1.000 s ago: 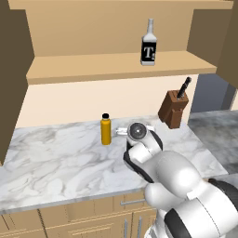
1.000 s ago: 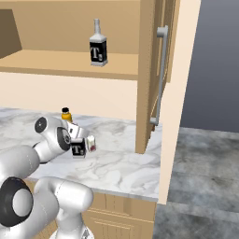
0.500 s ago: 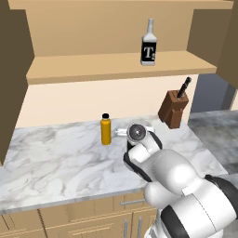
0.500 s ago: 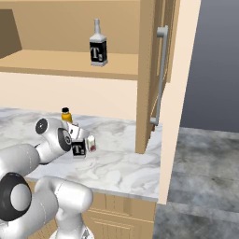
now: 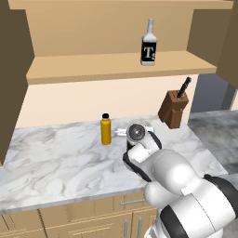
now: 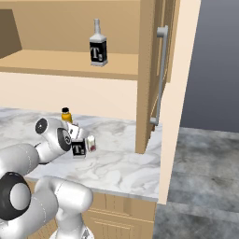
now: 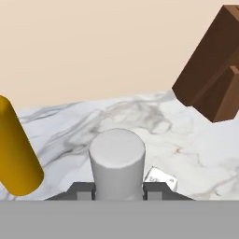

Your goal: Sort all alcoholic drinks to one cabinet, and non-alcoholic drinks to the other.

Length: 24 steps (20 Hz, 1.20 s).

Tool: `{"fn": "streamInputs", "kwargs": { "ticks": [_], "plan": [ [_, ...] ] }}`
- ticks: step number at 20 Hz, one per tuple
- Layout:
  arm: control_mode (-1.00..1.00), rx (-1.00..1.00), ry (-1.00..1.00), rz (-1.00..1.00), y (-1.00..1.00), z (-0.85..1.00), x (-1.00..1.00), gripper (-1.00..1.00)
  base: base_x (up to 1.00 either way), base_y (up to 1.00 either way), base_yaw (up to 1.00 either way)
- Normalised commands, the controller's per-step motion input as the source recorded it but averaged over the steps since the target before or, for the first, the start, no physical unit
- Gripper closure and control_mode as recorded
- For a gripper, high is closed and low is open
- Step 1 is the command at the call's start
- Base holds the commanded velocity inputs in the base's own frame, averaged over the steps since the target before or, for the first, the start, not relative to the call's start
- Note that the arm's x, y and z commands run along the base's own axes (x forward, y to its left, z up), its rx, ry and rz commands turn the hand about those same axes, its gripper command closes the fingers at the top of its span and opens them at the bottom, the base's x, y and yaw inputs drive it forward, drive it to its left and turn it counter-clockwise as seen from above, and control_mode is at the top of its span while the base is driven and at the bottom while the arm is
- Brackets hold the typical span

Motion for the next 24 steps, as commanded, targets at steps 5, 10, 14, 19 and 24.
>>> {"fn": "streamInputs", "kwargs": {
  "ticks": [5, 10, 14, 19, 24],
  "plan": [
    [-1.0, 0.0, -0.01, -0.01, 0.05, 0.05, 0.0, 1.0, 0.0, 0.0, 0.0],
    [-1.0, 0.0, -0.02, -0.05, 0.16, 0.36, -0.08, 1.0, 0.0, 0.0, 0.0],
    [-1.0, 0.0, 0.0, -0.05, 0.0, 0.4, -0.2, 1.0, 0.0, 0.0, 0.0],
    [-1.0, 0.0, 0.0, -0.02, 0.0, 0.47, -0.18, 1.0, 0.0, 0.0, 0.0],
    [-1.0, 0.0, -0.03, 0.0, -0.01, 0.44, -0.18, 1.0, 0.0, 0.0, 0.0]
  ]
}}
